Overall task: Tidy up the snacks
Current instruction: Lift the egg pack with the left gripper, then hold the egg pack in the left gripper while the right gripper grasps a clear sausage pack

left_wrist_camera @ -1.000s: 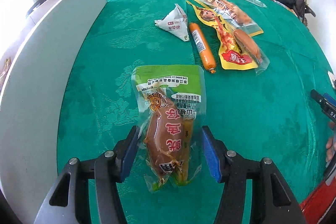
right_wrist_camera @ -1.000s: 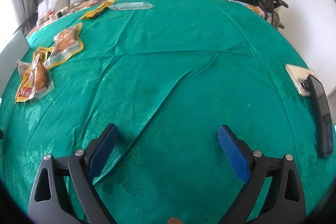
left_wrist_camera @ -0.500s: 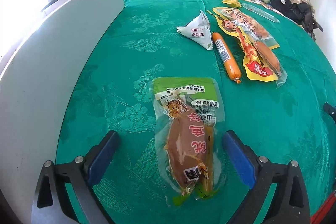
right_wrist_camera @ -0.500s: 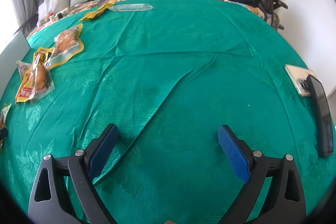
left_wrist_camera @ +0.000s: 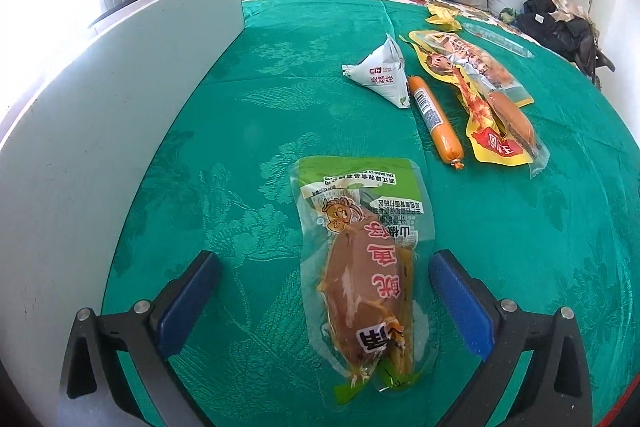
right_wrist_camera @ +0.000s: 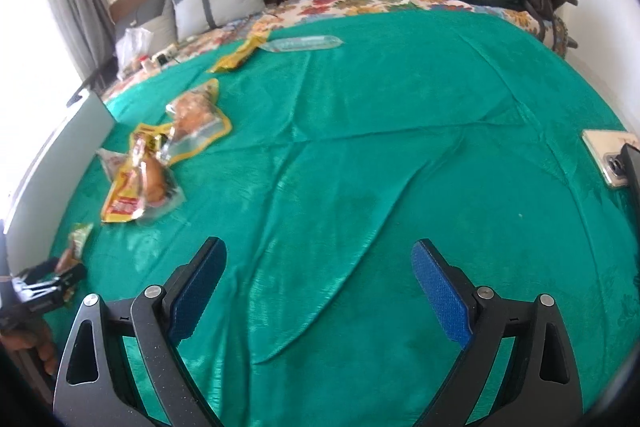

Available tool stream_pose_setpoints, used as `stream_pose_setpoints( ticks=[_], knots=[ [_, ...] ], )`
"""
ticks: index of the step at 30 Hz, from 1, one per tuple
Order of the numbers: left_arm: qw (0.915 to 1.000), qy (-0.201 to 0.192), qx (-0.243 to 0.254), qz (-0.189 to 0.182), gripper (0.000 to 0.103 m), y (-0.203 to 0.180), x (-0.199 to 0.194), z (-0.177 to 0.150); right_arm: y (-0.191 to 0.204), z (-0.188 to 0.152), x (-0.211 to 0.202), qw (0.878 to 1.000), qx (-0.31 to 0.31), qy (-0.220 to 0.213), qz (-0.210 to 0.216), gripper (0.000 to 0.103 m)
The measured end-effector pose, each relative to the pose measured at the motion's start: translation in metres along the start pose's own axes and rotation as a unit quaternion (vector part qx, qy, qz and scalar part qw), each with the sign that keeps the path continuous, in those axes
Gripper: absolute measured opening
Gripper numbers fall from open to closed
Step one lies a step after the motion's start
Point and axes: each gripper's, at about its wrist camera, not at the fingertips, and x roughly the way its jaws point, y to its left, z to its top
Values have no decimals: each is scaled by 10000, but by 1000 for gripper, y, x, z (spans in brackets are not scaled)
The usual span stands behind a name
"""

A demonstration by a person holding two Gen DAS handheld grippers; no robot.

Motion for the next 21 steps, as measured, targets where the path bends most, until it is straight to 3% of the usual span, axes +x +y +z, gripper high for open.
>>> stream_pose_setpoints(
  ticks=[4,10,11,12,14,15,18,19,20,21],
  knots=[
    [10000,6,0,-7,103,0,0,0,53,31,53,9941,-401,698,722,94],
    [9993,351,111,-119,101,2,3,9,110,61,132,9827,-875,1531,560,93],
    [9992,367,124,-137,99,2,2,10,116,59,137,9779,-1045,1718,571,85],
    [9991,345,175,-166,90,1,0,9,124,56,136,9745,-1381,1715,425,64],
    [9985,250,394,-292,61,-5,-6,10,131,51,133,9660,-1757,1866,342,38],
    [9977,335,492,-330,55,-7,-6,11,128,52,127,9668,-1698,1873,373,28],
    [9966,424,311,-632,53,0,-13,11,105,57,101,9764,-1078,1782,577,23],
    [9960,440,188,-748,52,5,-17,9,96,59,89,9792,-841,1707,701,19],
    [9951,457,57,-871,52,9,-22,7,87,58,77,9819,-629,1620,755,4],
    [9941,458,-50,-986,52,14,-27,4,79,58,67,9832,-423,1554,860,3]
  ],
)
